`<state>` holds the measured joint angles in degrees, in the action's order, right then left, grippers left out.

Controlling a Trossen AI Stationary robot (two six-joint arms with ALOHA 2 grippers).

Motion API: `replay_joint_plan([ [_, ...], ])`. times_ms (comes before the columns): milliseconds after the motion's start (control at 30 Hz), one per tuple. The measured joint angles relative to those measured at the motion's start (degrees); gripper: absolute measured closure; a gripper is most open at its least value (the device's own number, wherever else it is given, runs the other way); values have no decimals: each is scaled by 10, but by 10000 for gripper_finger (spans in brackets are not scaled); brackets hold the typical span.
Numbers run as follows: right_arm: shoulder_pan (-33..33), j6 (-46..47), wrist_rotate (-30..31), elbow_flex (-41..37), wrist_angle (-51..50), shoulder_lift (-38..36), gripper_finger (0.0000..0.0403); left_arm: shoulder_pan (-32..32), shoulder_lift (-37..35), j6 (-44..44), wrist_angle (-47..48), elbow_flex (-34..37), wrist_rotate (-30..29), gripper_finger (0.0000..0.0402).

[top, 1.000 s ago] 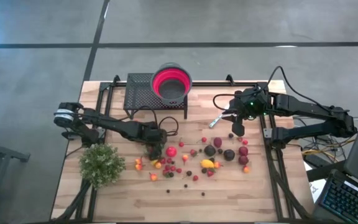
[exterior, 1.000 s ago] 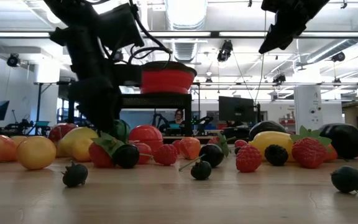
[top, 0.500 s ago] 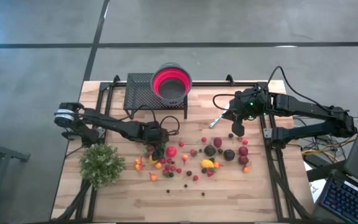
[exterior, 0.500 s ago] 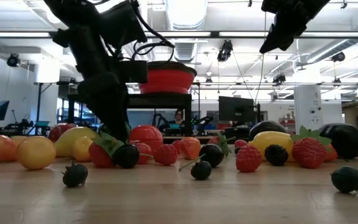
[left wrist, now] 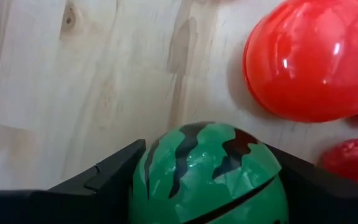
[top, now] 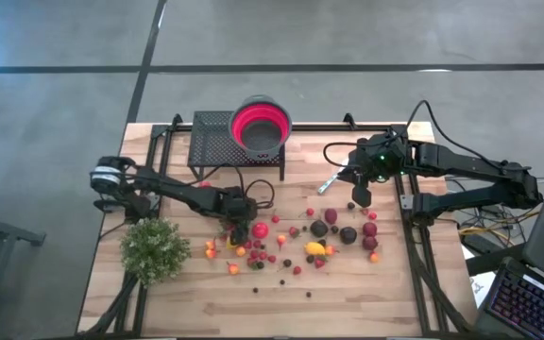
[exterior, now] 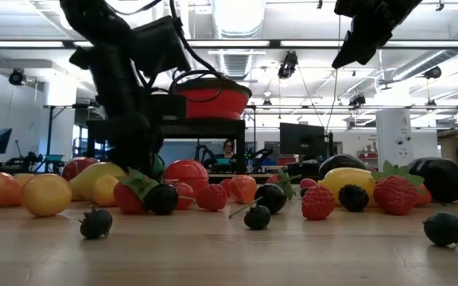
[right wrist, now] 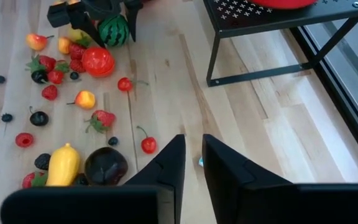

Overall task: Pick & Place Fruit
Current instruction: Put the green watermelon into the red gray strainer bowl on the shelf

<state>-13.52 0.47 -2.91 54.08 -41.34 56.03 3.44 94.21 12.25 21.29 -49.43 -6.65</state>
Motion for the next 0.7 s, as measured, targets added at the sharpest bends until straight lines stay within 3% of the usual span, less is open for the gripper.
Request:
replay_joint_plan([
  [333, 0, 8, 1, 0, 1, 0, 324, 0, -5, -10, 74, -35, 1, 113],
  [700, 0, 8, 1, 0, 1, 0, 318, 0, -16, -63, 231, -194, 0, 113],
])
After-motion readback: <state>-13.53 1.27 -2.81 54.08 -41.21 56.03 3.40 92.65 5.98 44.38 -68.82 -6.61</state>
